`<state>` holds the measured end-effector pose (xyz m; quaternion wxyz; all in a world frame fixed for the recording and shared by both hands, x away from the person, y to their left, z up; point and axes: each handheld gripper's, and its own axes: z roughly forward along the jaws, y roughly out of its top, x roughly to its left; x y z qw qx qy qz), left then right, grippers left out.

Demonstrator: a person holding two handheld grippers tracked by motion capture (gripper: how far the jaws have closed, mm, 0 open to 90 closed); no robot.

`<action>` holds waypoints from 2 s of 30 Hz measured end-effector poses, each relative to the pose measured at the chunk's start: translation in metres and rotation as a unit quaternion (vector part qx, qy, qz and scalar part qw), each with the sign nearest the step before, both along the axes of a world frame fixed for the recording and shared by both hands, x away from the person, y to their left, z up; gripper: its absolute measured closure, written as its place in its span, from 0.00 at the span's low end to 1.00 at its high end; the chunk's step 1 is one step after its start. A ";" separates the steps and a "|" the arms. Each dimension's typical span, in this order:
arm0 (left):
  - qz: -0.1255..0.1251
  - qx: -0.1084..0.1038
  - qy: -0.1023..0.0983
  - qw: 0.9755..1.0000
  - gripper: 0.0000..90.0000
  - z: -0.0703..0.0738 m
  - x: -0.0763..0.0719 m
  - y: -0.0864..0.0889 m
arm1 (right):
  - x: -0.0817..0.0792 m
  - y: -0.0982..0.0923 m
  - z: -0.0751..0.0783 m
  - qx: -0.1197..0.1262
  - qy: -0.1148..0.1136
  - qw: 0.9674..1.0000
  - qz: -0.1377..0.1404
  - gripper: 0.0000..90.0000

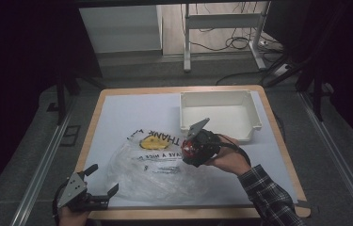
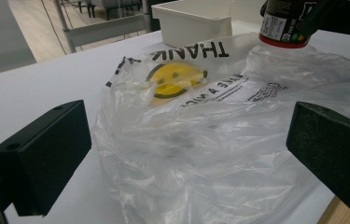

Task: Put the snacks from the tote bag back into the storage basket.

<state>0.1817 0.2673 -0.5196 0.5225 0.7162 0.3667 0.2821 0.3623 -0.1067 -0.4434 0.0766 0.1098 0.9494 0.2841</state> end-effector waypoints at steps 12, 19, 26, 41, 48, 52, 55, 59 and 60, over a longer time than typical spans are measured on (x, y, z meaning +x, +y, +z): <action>-0.001 0.001 0.002 1.000 0.00 -0.001 0.000 0.000 | 0.011 -0.014 0.003 0.000 -0.001 1.000 -0.023 0.28; 0.000 0.002 0.003 1.000 0.00 -0.001 0.001 0.000 | 0.018 -0.021 0.005 0.001 -0.002 0.999 -0.033 0.28; 0.000 0.002 0.003 1.000 0.00 -0.001 0.001 0.000 | 0.026 -0.025 0.005 -0.001 -0.005 0.999 -0.037 0.28; 0.001 0.001 0.001 1.000 0.00 0.000 0.000 0.000 | 0.041 -0.030 0.009 0.000 -0.012 0.999 -0.044 0.28; 0.001 0.002 0.001 1.000 0.00 0.000 0.000 0.000 | 0.052 -0.035 0.007 0.003 -0.011 0.999 -0.049 0.28; 0.001 0.002 0.001 1.000 0.00 0.000 0.000 0.000 | 0.058 -0.037 0.006 0.002 -0.014 0.999 -0.047 0.28; 0.001 0.002 0.001 1.000 0.00 0.000 0.000 0.000 | 0.062 -0.038 0.006 0.002 -0.015 0.999 -0.046 0.28; 0.001 0.002 0.001 1.000 0.00 0.000 0.000 0.000 | 0.069 -0.039 0.005 0.001 -0.018 0.999 -0.047 0.28; 0.001 0.002 0.001 1.000 0.00 0.000 0.000 0.000 | 0.070 -0.040 0.005 0.002 -0.017 0.999 -0.048 0.28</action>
